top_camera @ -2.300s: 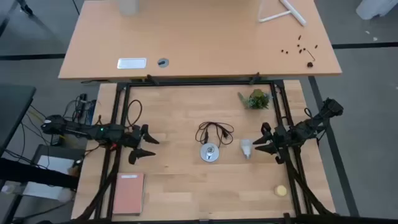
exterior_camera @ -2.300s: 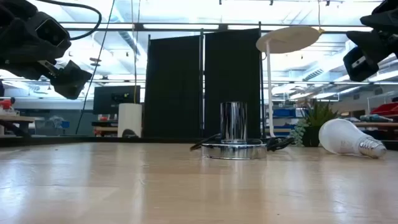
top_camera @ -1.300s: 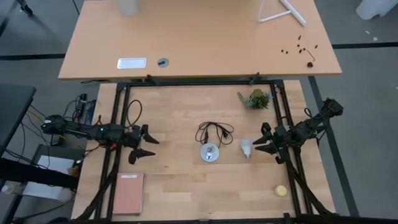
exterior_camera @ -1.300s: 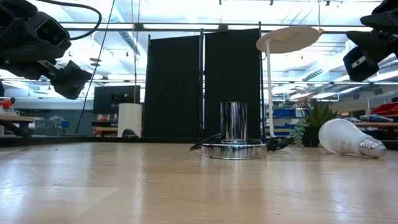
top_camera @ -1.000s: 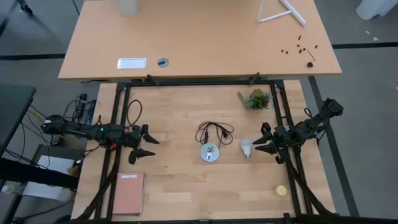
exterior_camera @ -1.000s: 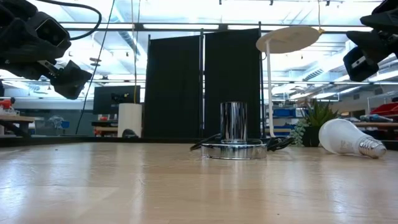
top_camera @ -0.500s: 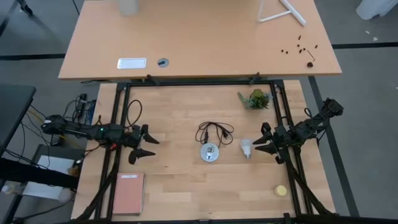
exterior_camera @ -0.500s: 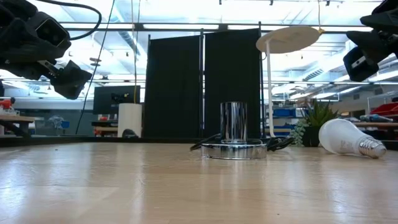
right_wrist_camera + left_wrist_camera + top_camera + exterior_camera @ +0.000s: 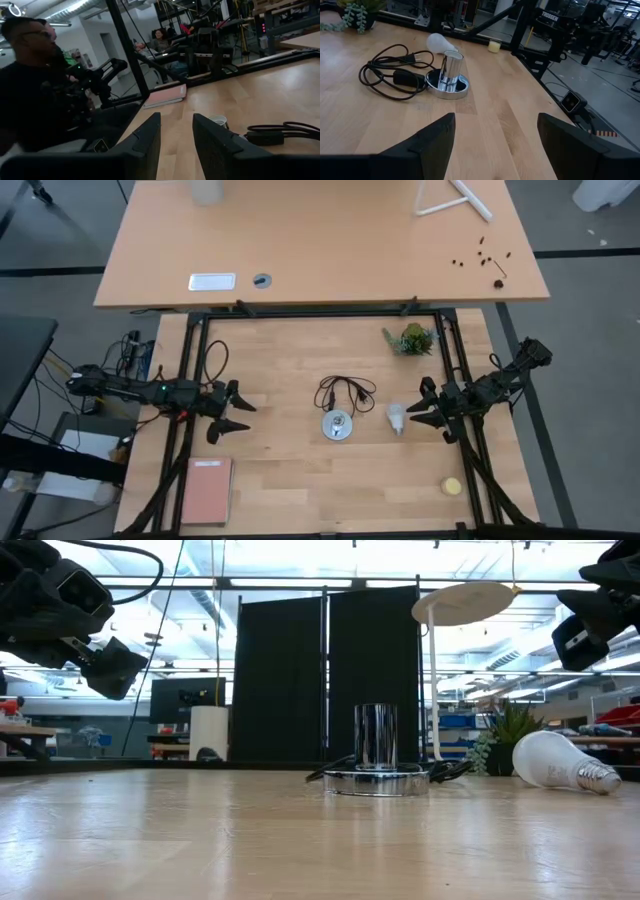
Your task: Screw lightbulb
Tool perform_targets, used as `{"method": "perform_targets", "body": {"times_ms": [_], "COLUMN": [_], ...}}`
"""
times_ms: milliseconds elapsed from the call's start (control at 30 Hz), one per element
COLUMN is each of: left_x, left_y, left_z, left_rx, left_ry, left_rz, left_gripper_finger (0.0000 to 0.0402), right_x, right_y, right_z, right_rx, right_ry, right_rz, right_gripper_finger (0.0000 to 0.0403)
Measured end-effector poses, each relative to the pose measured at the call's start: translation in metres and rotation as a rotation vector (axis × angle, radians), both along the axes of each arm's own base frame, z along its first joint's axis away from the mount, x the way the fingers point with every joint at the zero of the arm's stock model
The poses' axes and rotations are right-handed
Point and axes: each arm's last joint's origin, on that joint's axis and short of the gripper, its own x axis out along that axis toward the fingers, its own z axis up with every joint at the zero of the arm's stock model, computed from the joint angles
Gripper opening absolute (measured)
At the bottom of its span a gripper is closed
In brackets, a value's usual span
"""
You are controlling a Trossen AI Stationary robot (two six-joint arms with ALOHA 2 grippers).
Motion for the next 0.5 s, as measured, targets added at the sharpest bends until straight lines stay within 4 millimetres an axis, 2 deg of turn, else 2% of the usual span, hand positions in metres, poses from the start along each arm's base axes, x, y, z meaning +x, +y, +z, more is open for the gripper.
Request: {"method": "perform_targets", "body": {"times_ms": [133,500], "left_x": [0.000,0.001], "left_y": [0.000,0.000], "left_z": [0.001,0.025], "left_rx": [-0.002,-0.023], "left_ry": [-0.011,-0.261], "left_rz": [0.000,0.001], "left_gripper_finger": [0.0286,0.0286], "right_x": [0.000,0.000], "right_y": [0.000,0.000], "right_z": [0.000,0.000], "right_rx": [0.001,0.001], "right_ry": [-0.001,0.000], "right_rz": [0.000,0.000], "right_gripper_finger": [0.0122,0.0122]}}
